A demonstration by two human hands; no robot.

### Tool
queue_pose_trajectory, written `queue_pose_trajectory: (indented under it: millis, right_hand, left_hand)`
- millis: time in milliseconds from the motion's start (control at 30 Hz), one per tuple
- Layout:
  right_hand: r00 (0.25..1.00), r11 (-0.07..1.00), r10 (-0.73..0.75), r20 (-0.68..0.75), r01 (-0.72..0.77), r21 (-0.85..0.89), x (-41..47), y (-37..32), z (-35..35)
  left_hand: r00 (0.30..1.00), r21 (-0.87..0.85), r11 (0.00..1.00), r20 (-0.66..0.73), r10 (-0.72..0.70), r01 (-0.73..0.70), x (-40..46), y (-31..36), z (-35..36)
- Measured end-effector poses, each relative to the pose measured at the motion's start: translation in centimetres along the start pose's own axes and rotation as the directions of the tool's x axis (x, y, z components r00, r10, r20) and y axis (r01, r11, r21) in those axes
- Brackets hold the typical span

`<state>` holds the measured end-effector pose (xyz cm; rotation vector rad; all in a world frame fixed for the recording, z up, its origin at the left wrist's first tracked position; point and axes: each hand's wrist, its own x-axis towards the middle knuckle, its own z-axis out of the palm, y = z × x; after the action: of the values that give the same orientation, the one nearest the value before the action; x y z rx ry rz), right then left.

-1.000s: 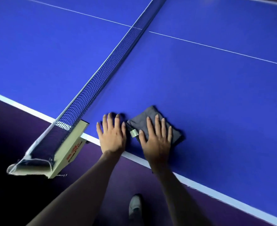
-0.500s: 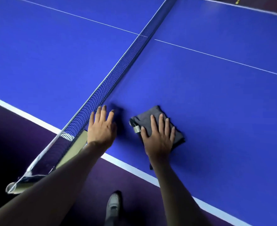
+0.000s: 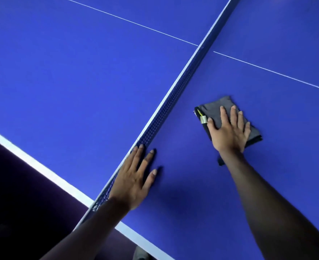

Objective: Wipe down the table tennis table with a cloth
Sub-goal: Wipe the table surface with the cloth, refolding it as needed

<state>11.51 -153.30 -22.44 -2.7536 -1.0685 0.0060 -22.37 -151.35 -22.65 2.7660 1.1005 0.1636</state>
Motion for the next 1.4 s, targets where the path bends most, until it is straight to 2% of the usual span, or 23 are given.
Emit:
queue_pose_trajectory:
  millis: [133,233,367,433,500,600,733,800,867,900,967,1067,1167,1267,1400]
  right_hand:
    - [1.0,1.0,0.018,0.012,-0.018,-0.001,1.2,-0.7,0.0]
    - [0.998,0.998,-0.049,-0.033,0.05,0.034,-1.3,-1.9,0.7]
    - [0.958,0.974,-0.189,-0.217,0.211,0.083,-8.9,-4.0,2.0]
    - [0.934,0.953,-0.237,-0.267,0.276,0.121,-13.9,-4.7,2.1]
    - [0.921,0.933,-0.278,-0.273,0.326,0.15,-19.1,-5.2,1.4]
    - [0.913,0.91,-0.343,-0.221,0.381,0.162,-26.8,-5.4,0.5]
    - [0.911,0.897,-0.374,-0.173,0.403,0.183,-32.9,-5.0,-0.1]
    - [0.92,0.903,-0.36,-0.154,0.385,0.19,-33.1,-4.9,-0.2]
    - [0.921,0.908,-0.367,-0.127,0.385,0.166,-32.5,-5.1,-0.4]
    - [0.92,0.911,-0.373,-0.118,0.388,0.143,-32.0,-5.2,-0.3]
    - [0.919,0.916,-0.374,-0.126,0.387,0.105,-30.1,-5.6,-0.2]
    - [0.941,0.946,-0.301,-0.158,0.315,0.076,-24.5,-6.9,0.6]
    - [0.958,0.974,-0.184,-0.221,0.208,0.088,-17.7,-8.4,1.4]
    - [0.96,0.983,-0.096,-0.264,0.134,0.129,-11.3,-9.5,2.7]
    - [0.97,0.98,-0.097,-0.221,0.132,0.15,-4.6,-10.0,4.0]
  left_hand:
    - [0.996,-0.163,0.983,-0.01,-0.088,0.085,0.1,0.0,-0.6]
    - [0.996,-0.163,0.982,0.017,-0.091,0.093,0.3,-0.1,-0.6]
    - [0.988,-0.17,0.976,0.101,-0.119,0.135,0.5,0.0,-1.2]
    - [0.979,-0.194,0.968,0.156,-0.133,0.162,0.4,0.7,-2.1]
    - [0.971,-0.299,0.933,0.183,-0.152,0.202,-0.4,2.2,-4.0]
    - [0.97,-0.496,0.838,0.036,-0.242,0.227,-3.2,4.5,-8.1]
    - [0.934,-0.592,0.776,-0.104,-0.341,0.217,-7.2,4.8,-12.4]
    - [0.933,-0.547,0.821,-0.185,-0.31,0.164,-8.2,3.7,-14.0]
    - [0.93,-0.381,0.916,-0.277,-0.24,0.123,-8.4,1.8,-14.8]
    - [0.935,-0.314,0.941,-0.281,-0.217,0.124,-8.1,0.8,-14.9]
    - [0.96,-0.279,0.944,-0.161,-0.228,0.177,-6.9,-0.9,-14.7]
    - [0.955,-0.365,0.885,0.05,-0.291,0.289,-4.6,-2.6,-14.1]
    - [0.94,-0.425,0.839,0.161,-0.3,0.34,-2.7,-4.0,-13.1]
    - [0.918,-0.382,0.847,0.294,-0.267,0.369,-1.0,-5.2,-12.1]
    - [0.888,-0.344,0.846,0.366,-0.28,0.408,0.0,-6.4,-10.5]
